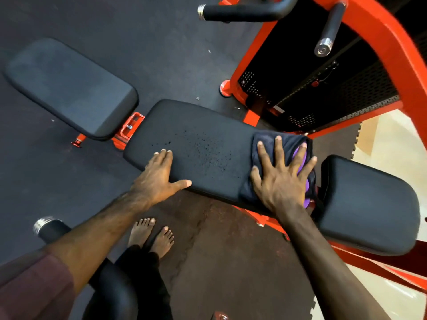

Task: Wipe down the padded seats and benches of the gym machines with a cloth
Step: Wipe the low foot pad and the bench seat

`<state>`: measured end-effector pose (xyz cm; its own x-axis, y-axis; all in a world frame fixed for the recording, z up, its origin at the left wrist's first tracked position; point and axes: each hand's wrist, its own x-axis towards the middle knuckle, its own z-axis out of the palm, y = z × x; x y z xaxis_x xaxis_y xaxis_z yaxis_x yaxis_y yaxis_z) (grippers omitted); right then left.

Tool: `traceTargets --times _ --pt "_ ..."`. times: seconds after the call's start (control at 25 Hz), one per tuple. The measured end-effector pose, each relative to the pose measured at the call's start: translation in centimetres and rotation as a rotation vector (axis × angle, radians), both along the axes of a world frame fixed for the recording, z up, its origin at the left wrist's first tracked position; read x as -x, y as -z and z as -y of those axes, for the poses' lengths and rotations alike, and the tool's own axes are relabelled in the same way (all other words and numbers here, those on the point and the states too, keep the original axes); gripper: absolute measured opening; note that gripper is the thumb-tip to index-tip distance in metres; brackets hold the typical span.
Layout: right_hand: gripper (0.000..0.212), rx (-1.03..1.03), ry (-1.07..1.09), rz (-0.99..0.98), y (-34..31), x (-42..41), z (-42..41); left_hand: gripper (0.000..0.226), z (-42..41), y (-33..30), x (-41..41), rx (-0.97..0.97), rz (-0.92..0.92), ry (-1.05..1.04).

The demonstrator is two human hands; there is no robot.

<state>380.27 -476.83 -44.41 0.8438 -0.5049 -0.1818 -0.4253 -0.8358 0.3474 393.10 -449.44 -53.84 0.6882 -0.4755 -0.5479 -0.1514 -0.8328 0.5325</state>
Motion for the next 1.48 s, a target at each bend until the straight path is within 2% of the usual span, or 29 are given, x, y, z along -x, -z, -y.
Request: traceTargets --times 0.08,0.2,0.24,0.28,0.44,0.48,0.56,0.64,0.72,0.84,0.92,1.04,1.12,1.24,1.28,1.4,1.48 --pt "0.071 -0.020 -0.004 -0.008 1.0 -1.8 -1.5 0.126 -0.2 0.4 -0.2 -0.012 -0.068 0.001" --pt "0.069 -0.048 -0.327 -0.103 -0.1 2.4 -2.4 0.126 0.2 0.2 -0.1 -0.003 -0.114 -0.008" --pt "0.069 -0.055 -0.368 -0.102 -1.0 3.8 -2.0 0.126 0.1 0.2 -0.2 -0.003 -0.120 -0.005" --pt "0.069 -0.033 -0.362 -0.083 -1.4 4.2 -1.4 0.127 0.0 0.3 -0.2 0.002 -0.125 -0.002" --pt "0.069 -0.005 -0.058 -0.047 1.2 -1.7 -3.0 0.129 0.0 0.8 -0.4 0.014 -0.118 0.002" --pt "0.069 -0.029 -0.087 -0.054 1.8 -2.2 -4.3 0.130 0.1 0.9 -0.7 0.018 -0.107 0.029" --pt "0.069 -0.080 -0.305 -0.120 2.0 -0.3 -5.6 0.131 -0.2 1.2 -1.2 0.019 -0.053 0.100" --pt "0.070 -0.093 -0.426 -0.141 0.3 2.7 -5.2 0.130 -1.3 1.8 -2.1 0.040 -0.051 0.137" --pt "0.068 -0.049 -0.340 -0.116 -0.4 2.9 -4.4 0.129 -2.5 2.5 -2.3 0.059 -0.067 0.139" --pt "0.068 -0.034 -0.141 -0.113 2.1 -2.1 -6.0 0.129 -3.1 3.1 -2.1 0.061 -0.028 0.131" --pt "0.068 -0.077 -0.238 -0.165 3.0 -2.6 -7.9 0.128 -3.0 3.2 -2.1 0.036 -0.012 0.140" --pt "0.068 -0.128 -0.447 -0.210 0.9 1.1 -7.3 0.127 -3.0 2.8 -2.3 0.033 -0.007 0.142" --pt "0.068 -0.095 -0.390 -0.194 0.0 2.2 -6.7 0.128 -3.1 2.9 -2.2 0.036 -0.009 0.147" --pt "0.069 -0.062 -0.144 -0.139 2.7 -2.0 -8.5 0.129 -2.7 3.1 -2.4 0.039 -0.007 0.141" --pt "0.069 -0.079 -0.153 -0.153 3.6 -3.2 -9.9 0.130 -2.8 3.2 -2.4 0.034 -0.011 0.138" --pt "0.069 -0.143 -0.401 -0.233 3.5 -1.8 -9.8 0.135 -3.0 3.1 -2.3 0.023 -0.029 0.099" --pt "0.069 -0.119 -0.404 -0.220 1.2 0.5 -7.2 0.139 -3.1 3.0 -2.5 0.031 -0.051 0.075"
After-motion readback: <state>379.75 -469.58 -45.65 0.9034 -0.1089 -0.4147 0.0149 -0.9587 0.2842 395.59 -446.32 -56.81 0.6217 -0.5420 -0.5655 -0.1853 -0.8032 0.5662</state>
